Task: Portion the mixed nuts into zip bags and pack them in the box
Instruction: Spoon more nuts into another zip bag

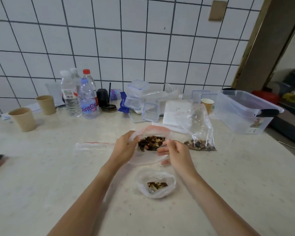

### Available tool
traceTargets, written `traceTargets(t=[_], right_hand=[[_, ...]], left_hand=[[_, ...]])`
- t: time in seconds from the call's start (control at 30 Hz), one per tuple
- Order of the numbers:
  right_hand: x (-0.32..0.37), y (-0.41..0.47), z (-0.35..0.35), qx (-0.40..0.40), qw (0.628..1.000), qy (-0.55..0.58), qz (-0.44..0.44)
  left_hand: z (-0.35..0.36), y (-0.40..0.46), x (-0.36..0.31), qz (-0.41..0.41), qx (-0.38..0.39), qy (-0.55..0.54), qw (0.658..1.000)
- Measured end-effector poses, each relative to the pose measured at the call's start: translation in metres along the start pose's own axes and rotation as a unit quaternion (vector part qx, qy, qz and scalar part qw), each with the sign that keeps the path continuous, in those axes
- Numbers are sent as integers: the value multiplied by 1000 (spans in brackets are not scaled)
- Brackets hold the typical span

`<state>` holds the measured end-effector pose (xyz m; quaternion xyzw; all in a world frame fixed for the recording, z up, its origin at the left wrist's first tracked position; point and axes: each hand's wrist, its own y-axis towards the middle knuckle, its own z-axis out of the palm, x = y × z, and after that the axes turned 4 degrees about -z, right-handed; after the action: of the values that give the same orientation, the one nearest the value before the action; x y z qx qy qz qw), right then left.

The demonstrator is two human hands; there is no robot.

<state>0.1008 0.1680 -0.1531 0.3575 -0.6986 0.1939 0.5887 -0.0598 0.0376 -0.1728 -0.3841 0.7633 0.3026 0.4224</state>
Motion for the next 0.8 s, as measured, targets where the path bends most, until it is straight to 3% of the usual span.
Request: traceTargets(t=[0.37, 0.8], right_hand=[[-5, 1, -9, 34, 991, 118, 58], [-5, -4, -13, -18, 977, 191, 89]], left_hand=[[-1, -8, -5, -36, 26, -127, 991], [1, -10, -9, 15, -33, -74, 997]])
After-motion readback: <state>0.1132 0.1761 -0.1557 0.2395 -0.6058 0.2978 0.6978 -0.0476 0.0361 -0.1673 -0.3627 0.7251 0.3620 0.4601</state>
